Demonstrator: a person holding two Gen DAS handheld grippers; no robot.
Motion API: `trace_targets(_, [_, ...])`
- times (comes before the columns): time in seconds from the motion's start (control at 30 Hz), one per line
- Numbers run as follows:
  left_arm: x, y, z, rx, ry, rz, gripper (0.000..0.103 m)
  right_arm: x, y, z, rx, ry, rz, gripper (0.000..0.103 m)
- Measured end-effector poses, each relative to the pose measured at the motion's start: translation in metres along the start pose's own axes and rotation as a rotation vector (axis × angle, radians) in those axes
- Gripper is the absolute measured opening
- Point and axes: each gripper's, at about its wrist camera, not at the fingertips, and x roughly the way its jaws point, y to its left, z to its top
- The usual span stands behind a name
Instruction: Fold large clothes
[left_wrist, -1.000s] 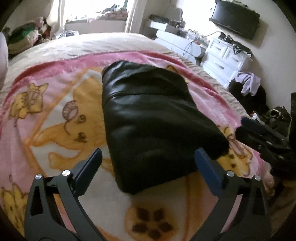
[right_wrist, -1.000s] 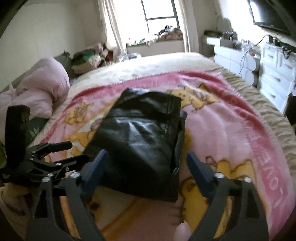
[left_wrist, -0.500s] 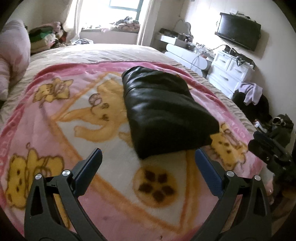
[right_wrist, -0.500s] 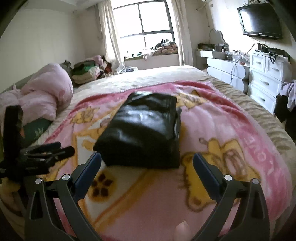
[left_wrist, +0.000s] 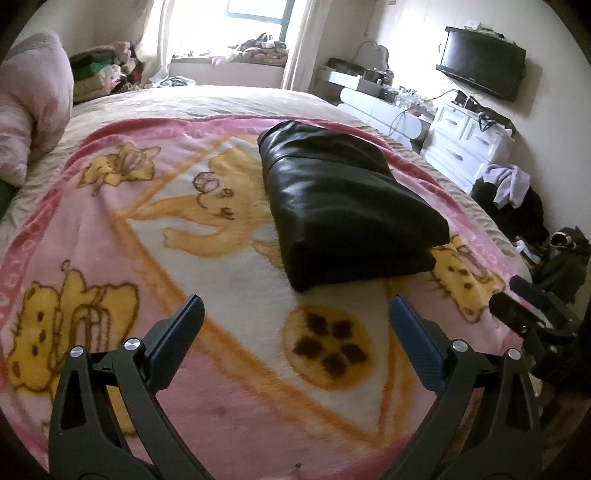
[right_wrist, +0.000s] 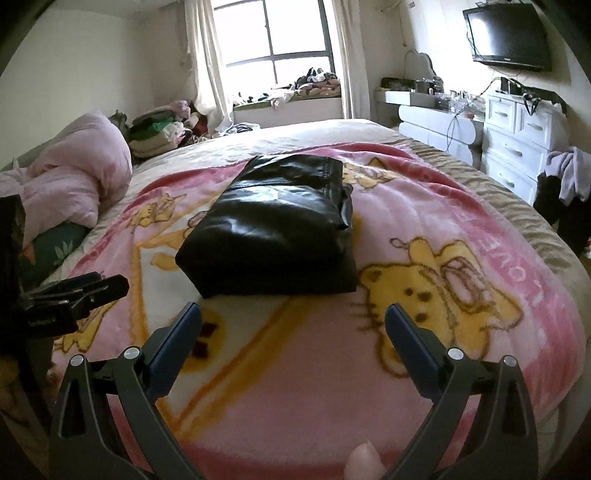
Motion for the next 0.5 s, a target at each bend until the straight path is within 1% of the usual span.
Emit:
trace_targets(0.2, [-0.0016,0.0015,-0.0009,0.001,0.002,0.012,0.094,-0.0021,0.0067,0.0024,-0.02,-0.009,0.0,0.099])
trace_targets(0.4, [-0.0029,0.0024,-0.0014,-0.003,0.009,-0.012,0.094,-0.0021,0.008,0.0035,-0.022,-0.01,-0.01,0.099])
trace_targets(0.5, [-0.003,0.0022,-0.0014,0.002,0.01,-0.007,0.094,-0.0019,0.0086,0.0035,-0.021,-0.009,-0.012,0.099])
